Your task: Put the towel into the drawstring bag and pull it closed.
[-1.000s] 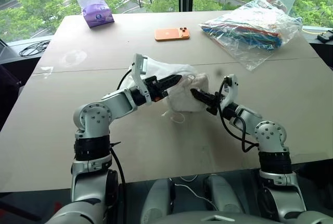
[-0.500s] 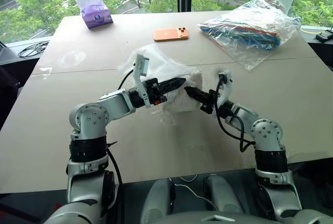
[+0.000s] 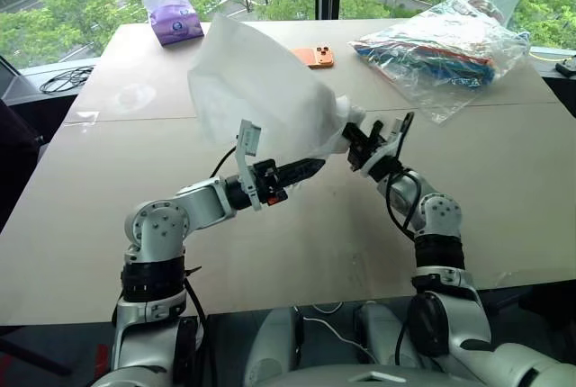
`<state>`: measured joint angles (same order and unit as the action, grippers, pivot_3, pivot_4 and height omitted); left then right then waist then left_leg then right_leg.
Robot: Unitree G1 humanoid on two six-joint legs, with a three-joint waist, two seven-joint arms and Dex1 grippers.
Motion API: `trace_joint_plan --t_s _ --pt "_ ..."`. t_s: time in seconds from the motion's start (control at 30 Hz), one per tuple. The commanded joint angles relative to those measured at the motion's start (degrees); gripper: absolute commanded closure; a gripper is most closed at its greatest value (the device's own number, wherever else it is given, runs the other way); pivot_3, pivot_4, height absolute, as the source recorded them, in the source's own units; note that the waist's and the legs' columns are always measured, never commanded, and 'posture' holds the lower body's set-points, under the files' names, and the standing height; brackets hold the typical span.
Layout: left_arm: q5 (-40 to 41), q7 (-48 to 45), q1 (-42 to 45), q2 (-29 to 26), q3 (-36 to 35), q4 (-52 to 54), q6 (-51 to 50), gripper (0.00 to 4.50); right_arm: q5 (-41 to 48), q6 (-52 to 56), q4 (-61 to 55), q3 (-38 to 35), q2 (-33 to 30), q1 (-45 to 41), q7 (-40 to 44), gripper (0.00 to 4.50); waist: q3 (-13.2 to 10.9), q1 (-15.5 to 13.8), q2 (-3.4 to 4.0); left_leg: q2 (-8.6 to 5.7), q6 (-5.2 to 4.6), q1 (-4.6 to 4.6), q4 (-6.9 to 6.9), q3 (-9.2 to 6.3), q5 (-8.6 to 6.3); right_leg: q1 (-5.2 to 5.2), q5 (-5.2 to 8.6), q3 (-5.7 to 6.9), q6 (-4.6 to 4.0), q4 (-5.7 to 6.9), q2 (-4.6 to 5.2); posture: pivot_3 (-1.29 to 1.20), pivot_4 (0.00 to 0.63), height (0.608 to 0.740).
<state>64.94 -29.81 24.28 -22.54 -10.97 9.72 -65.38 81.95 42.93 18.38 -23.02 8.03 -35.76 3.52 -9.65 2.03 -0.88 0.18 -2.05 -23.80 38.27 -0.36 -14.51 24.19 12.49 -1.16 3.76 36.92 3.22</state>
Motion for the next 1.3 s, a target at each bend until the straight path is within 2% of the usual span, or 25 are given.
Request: trace_joint_plan --t_s 0.03,0.3,0.57,0.67,0.77,0.87,0.93,0.97,1.0,1.17,1.3 --pt "-0.6 -1.2 0.0 0.0 0.8 2.0 1.6 4.50 7.7 -0.8 -6.0 0.9 9.9 -4.7 -4.2 4.46 0.0 0.4 0.07 0.00 -0.01 0.03 0.00 0.02 0.00 0.00 0.00 -0.04 0.00 0.02 -0.01 0.00 0.150 0.740" --pt "-5.0 -4.0 4.7 -0.1 1.4 -1.6 7.1 4.50 -2.4 4.5 -13.4 15.9 2.9 1.7 -6.1 4.46 -0.1 0.3 0.09 0.01 -0.03 0.03 0.02 0.10 -0.02 0.03 0.00 -0.10 0.00 0.06 -0.08 0.00 0.150 0.740" --pt "-1.7 -6.5 10.8 -1.3 -2.4 -4.9 6.5 4.50 -5.0 9.6 -14.8 17.9 -2.0 4.8 -1.4 4.46 -0.1 0.2 0.09 -0.02 -0.04 -0.02 0.04 0.08 -0.02 0.02 0.00 -0.07 0.01 -0.01 -0.06 0.00 0.150 0.740" --pt "-2.1 -6.7 10.3 -1.7 -1.0 -3.9 4.9 4.50 -3.3 10.0 -14.5 17.0 -1.4 4.3 0.1 4.46 -0.1 0.5 0.09 0.02 -0.04 0.00 0.03 0.05 -0.02 0.02 0.00 -0.05 0.01 0.01 -0.09 0.00 0.150 0.740" --pt "-1.7 -6.0 9.1 -1.2 0.2 -2.2 3.4 4.50 -1.0 6.6 -13.2 13.9 1.8 1.8 -0.5 4.46 -0.1 0.5 0.09 0.04 -0.04 0.03 0.02 0.06 -0.02 0.02 0.00 -0.07 0.01 0.04 -0.11 0.00 0.150 0.740" --pt "-0.7 -4.9 8.5 -0.3 -0.2 -0.9 3.2 4.50 1.7 2.7 -10.0 9.6 4.5 -0.8 -4.6 3.49 -0.1 0.2 0.10 0.05 -0.04 0.01 0.03 0.06 -0.02 0.01 0.00 -0.06 0.01 0.03 -0.09 0.00 0.150 0.740" --pt "-0.5 -3.7 9.1 0.4 -1.4 -1.6 4.1 4.50 1.7 2.4 -8.6 9.1 3.9 -0.8 -7.1 2.61 -0.1 0.1 0.10 0.01 -0.04 -0.01 0.04 0.06 -0.02 0.01 0.00 -0.06 0.01 0.01 -0.02 0.00 0.150 0.740" --pt "-0.5 -3.3 9.4 0.6 -1.8 -2.0 4.5 4.50 1.4 2.4 -8.3 9.1 3.5 -0.6 -8.0 1.92 -0.1 0.1 0.10 0.00 -0.04 -0.01 0.04 0.08 -0.02 0.01 0.00 -0.07 0.01 0.00 -0.01 0.00 0.150 0.740" --pt "-0.9 -3.1 9.6 0.5 -2.1 -2.3 4.9 4.50 0.9 2.7 -8.4 9.0 2.6 0.5 -9.0 1.67 -0.1 0.2 0.10 0.00 -0.04 -0.01 0.04 0.08 -0.02 0.01 0.00 -0.08 0.01 0.00 -0.01 0.00 0.150 0.740" --pt "-4.1 -3.0 9.8 -0.1 -1.8 -3.0 8.0 4.50 -2.3 4.9 -12.5 9.9 -1.7 5.7 -10.9 1.67 -0.1 0.3 0.10 0.02 -0.03 0.00 0.01 0.06 -0.02 0.02 0.00 -0.06 0.01 0.02 -0.07 0.00 0.150 0.740" --pt "-8.8 -2.1 11.3 -0.7 -0.4 -5.1 10.8 4.50 -4.6 7.5 -18.6 11.6 -5.6 10.0 -8.8 1.67 -0.1 0.1 0.10 0.00 -0.04 -0.03 0.02 0.10 -0.02 0.02 0.00 -0.09 0.01 -0.04 -0.05 0.00 0.150 0.740"
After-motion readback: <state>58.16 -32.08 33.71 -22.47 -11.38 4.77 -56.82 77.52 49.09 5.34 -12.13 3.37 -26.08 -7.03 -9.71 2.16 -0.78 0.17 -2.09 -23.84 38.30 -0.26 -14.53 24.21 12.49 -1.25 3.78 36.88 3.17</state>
